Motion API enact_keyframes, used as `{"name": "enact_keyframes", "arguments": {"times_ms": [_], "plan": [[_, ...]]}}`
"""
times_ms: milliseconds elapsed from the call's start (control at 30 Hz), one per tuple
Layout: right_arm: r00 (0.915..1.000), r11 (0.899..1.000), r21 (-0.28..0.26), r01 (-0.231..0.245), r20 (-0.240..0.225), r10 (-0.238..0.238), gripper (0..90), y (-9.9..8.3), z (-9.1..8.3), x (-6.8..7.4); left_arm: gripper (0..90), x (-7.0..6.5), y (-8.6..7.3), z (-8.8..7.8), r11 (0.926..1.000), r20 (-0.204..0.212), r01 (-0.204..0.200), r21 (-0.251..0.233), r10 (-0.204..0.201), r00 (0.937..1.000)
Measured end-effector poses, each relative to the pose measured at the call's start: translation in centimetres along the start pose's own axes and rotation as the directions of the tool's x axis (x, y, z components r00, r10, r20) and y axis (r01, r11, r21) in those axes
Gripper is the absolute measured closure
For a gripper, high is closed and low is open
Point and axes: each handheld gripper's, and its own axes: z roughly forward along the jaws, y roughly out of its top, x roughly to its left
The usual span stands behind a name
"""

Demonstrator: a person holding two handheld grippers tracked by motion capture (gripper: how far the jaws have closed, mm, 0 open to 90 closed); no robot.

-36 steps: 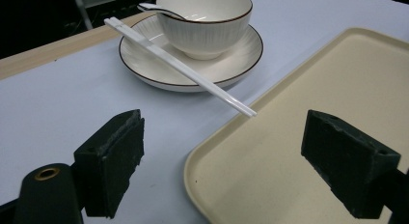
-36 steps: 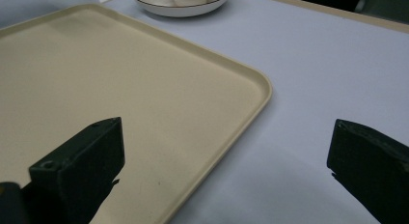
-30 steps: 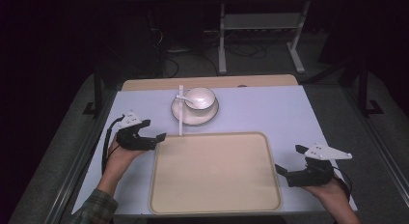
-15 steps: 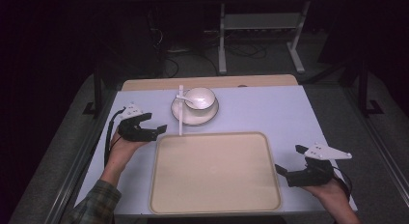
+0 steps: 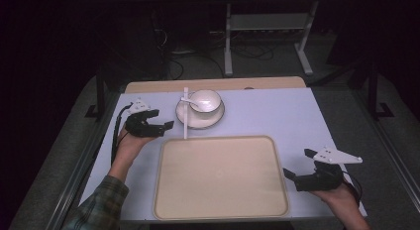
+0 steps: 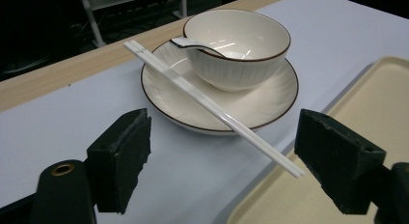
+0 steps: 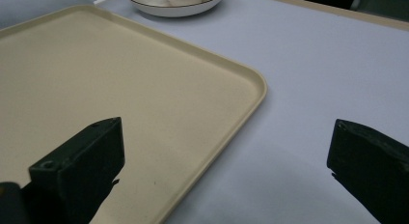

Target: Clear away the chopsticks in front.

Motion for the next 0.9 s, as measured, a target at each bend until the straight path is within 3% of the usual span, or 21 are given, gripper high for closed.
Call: {"name": "enact_keyframes", "arguments": {"times_ms": [367, 467, 733, 900], "plan": [[1.0000, 1.000, 0.000, -0.007, 0.002, 0.007, 0.0, 0.0, 0.0, -0.1, 30.8, 1.1, 0.9, 1.4, 1.0000, -0.015, -0.007, -0.005, 0.007, 0.9999], [0.9999, 1.000, 0.000, -0.010, 0.002, 0.010, 0.0, -0.1, 0.0, -0.1, 35.0, 1.8, 1.0, 2.2, 0.9999, -0.029, 0.010, -0.006, -0.010, 0.9995], [1.0000, 1.000, 0.001, -0.008, 0.000, 0.008, 0.0, -0.1, 0.1, -0.1, 50.7, 3.0, 1.3, 3.9, 0.9996, -0.030, 0.028, 0.006, -0.027, 0.9992], [0.9999, 1.000, 0.001, -0.012, 0.000, 0.012, 0.0, -0.1, 0.1, -0.2, 61.2, 3.4, 1.7, 4.8, 0.9996, -0.042, 0.017, 0.020, -0.016, 0.9990]]}}
